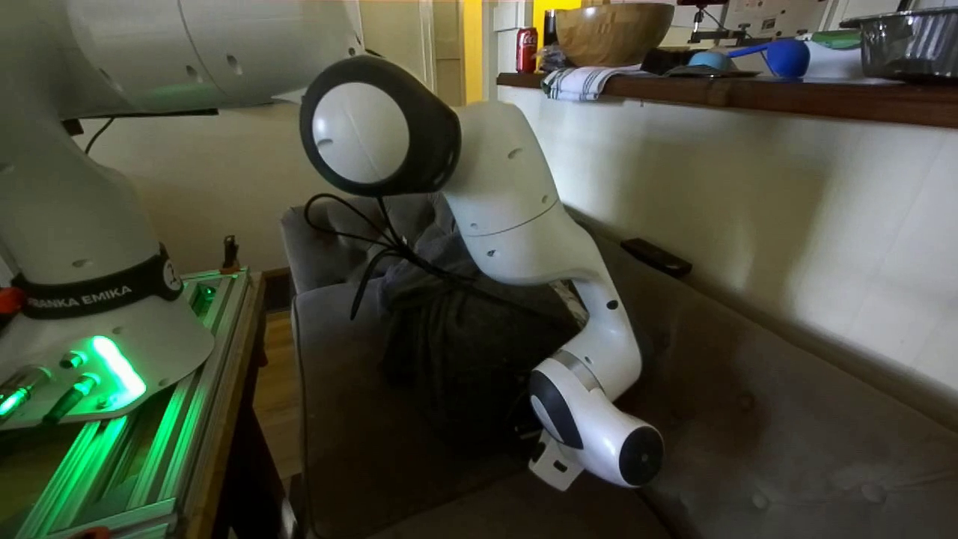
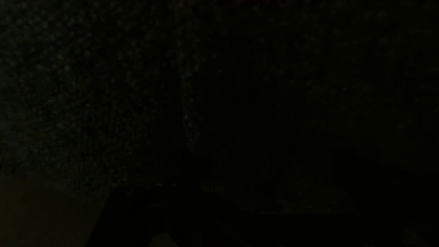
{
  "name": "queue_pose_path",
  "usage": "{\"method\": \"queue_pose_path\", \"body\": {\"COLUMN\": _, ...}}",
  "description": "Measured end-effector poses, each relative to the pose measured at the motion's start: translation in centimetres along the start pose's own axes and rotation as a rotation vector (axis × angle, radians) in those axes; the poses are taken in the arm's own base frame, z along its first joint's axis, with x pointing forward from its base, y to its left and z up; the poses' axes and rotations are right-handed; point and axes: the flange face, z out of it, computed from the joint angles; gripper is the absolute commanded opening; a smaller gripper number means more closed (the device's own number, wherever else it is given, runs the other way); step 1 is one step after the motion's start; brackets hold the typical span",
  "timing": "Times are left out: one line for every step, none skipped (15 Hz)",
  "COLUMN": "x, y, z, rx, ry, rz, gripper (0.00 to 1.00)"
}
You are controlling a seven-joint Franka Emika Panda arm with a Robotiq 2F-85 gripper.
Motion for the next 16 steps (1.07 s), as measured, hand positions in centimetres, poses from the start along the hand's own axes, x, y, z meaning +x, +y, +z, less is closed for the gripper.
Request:
{"method": "queue_pose_path", "body": {"x": -0.3, "y": -0.1, "z": 0.9, "rx": -0.018, "ry": 0.000, "rz": 0.003, "gripper": 0.75}}
{"method": "queue_pose_path", "body": {"x": -0.7, "y": -0.2, "z": 1.5, "rx": -0.036, "ry": -0.001, "rz": 0.001, "gripper": 0.74}}
{"method": "queue_pose_path", "body": {"x": -1.1, "y": -0.3, "z": 1.8, "rx": -0.054, "ry": -0.001, "rz": -0.001, "gripper": 0.68}}
{"method": "queue_pose_path", "body": {"x": -1.3, "y": -0.3, "z": 2.0, "rx": -0.068, "ry": -0.003, "rz": -0.002, "gripper": 0.59}}
{"method": "queue_pose_path", "body": {"x": -1.5, "y": -0.3, "z": 2.0, "rx": -0.077, "ry": -0.005, "rz": -0.002, "gripper": 0.53}}
{"method": "queue_pose_path", "body": {"x": -1.5, "y": -0.3, "z": 2.0, "rx": -0.081, "ry": -0.008, "rz": 0.001, "gripper": 0.45}}
{"method": "queue_pose_path", "body": {"x": -1.5, "y": -0.3, "z": 1.9, "rx": -0.082, "ry": -0.012, "rz": 0.002, "gripper": 0.38}}
{"method": "queue_pose_path", "body": {"x": -1.5, "y": -0.2, "z": 1.8, "rx": -0.082, "ry": -0.017, "rz": 0.003, "gripper": 0.31}}
{"method": "queue_pose_path", "body": {"x": -1.4, "y": -0.2, "z": 1.6, "rx": -0.082, "ry": -0.023, "rz": 0.006, "gripper": 0.24}}
{"method": "queue_pose_path", "body": {"x": -1.3, "y": -0.1, "z": 1.4, "rx": -0.080, "ry": -0.031, "rz": 0.009, "gripper": 0.16}}
{"method": "queue_pose_path", "body": {"x": -1.2, "y": 0.0, "z": 1.1, "rx": -0.078, "ry": -0.042, "rz": 0.013, "gripper": 0.10}}
{"method": "queue_pose_path", "body": {"x": -1.1, "y": 0.2, "z": 0.8, "rx": -0.075, "ry": -0.058, "rz": 0.016, "gripper": 0.04}}
{"method": "queue_pose_path", "body": {"x": -1.0, "y": 0.3, "z": 0.5, "rx": -0.071, "ry": -0.077, "rz": 0.017, "gripper": 0.00}}
{"method": "queue_pose_path", "body": {"x": -0.9, "y": 0.5, "z": 0.2, "rx": -0.065, "ry": -0.095, "rz": 0.018, "gripper": 0.00}}
{"method": "queue_pose_path", "body": {"x": -0.8, "y": 0.6, "z": 0.0, "rx": -0.060, "ry": -0.114, "rz": 0.018, "gripper": 0.00}}
{"method": "queue_pose_path", "body": {"x": -0.7, "y": 0.8, "z": -0.3, "rx": -0.055, "ry": -0.131, "rz": 0.017, "gripper": 0.00}}
